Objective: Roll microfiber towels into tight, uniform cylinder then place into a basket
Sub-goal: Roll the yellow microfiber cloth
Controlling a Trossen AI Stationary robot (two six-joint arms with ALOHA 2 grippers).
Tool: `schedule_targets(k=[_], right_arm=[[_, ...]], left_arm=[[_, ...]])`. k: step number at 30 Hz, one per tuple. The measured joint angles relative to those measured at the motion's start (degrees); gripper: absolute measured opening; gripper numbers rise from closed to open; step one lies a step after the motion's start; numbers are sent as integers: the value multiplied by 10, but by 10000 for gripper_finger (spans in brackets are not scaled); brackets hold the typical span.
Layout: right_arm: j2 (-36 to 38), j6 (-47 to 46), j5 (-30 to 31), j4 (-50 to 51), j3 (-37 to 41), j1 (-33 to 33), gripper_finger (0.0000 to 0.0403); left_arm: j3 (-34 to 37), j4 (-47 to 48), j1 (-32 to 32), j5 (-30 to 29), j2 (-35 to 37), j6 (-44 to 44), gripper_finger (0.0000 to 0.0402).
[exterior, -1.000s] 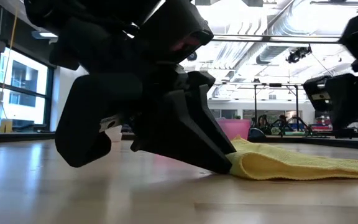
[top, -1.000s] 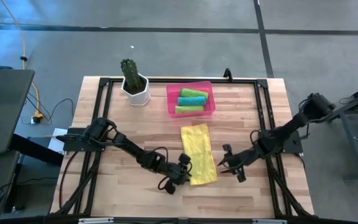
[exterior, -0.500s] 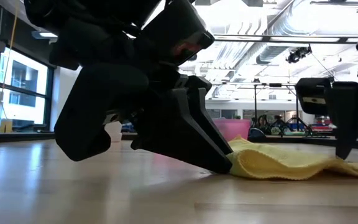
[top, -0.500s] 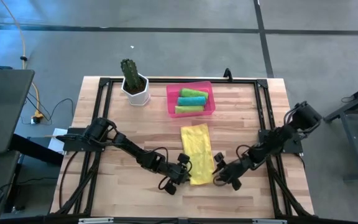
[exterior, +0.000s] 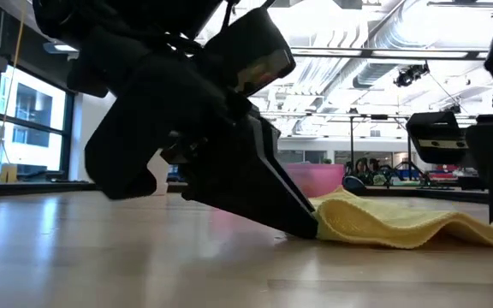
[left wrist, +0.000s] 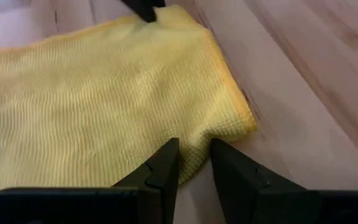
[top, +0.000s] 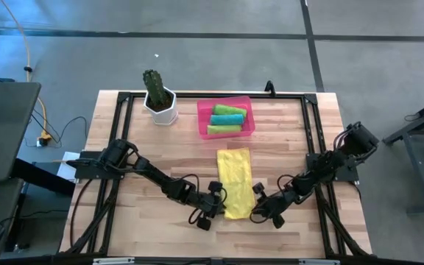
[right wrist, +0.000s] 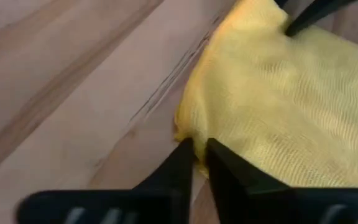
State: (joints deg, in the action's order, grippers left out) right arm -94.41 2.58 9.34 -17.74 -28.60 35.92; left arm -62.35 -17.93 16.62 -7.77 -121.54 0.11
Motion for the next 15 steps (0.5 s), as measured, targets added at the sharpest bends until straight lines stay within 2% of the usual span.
schedule_targets(k=[3, 7, 15], right_arm=[[0, -26, 0, 2, 0, -1, 7], [1, -91, 1, -5, 1, -1, 17], [43, -185, 16, 5, 4, -2, 5]], left_arm=[[0, 0, 1, -1, 0, -40, 85], [1, -10, 6, -7, -1, -81, 85], [2, -20, 19, -17, 2, -126, 85]])
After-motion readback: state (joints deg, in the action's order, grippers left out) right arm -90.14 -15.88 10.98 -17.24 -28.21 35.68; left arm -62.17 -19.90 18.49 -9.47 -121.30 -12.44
